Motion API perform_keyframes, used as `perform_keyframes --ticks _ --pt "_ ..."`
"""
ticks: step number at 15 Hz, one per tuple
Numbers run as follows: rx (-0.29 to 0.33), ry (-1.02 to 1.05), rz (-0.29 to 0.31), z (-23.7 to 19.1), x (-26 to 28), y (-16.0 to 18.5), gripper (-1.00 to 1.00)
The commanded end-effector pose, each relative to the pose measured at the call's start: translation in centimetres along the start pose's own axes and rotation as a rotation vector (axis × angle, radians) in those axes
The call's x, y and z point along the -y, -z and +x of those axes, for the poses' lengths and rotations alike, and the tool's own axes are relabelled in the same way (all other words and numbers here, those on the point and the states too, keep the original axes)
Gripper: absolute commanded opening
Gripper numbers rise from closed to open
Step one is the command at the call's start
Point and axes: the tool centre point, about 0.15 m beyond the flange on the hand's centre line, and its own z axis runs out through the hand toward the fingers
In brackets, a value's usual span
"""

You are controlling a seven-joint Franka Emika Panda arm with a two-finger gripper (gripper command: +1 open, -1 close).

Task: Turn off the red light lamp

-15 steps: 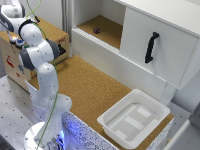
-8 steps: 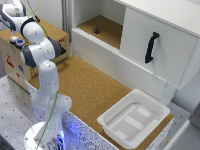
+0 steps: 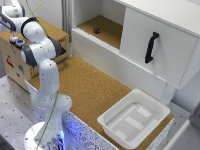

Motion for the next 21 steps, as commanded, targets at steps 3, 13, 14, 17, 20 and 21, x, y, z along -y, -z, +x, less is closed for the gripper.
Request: perform_keyframes --ticks 3,13,14,17,20,21 --pt "0.056 -0.044 -0.095 1.2 0.0 1.8 -1.00" --pt "-0.084 -0.271 -0.051 -1.8 -4.4 10.4 1.00" --pt "-0.082 -0.288 -0.057 -2.4 -4.7 10.5 1.00" --pt "-0.085 -0.361 -0.066 -4.3 -6.1 10.7 1.00" --pt "-0.112 -0.482 -0.084 -7.5 -8.2 11.5 1.00" --pt "-0.122 -0.526 -0.073 -8.7 -8.9 11.6 1.00"
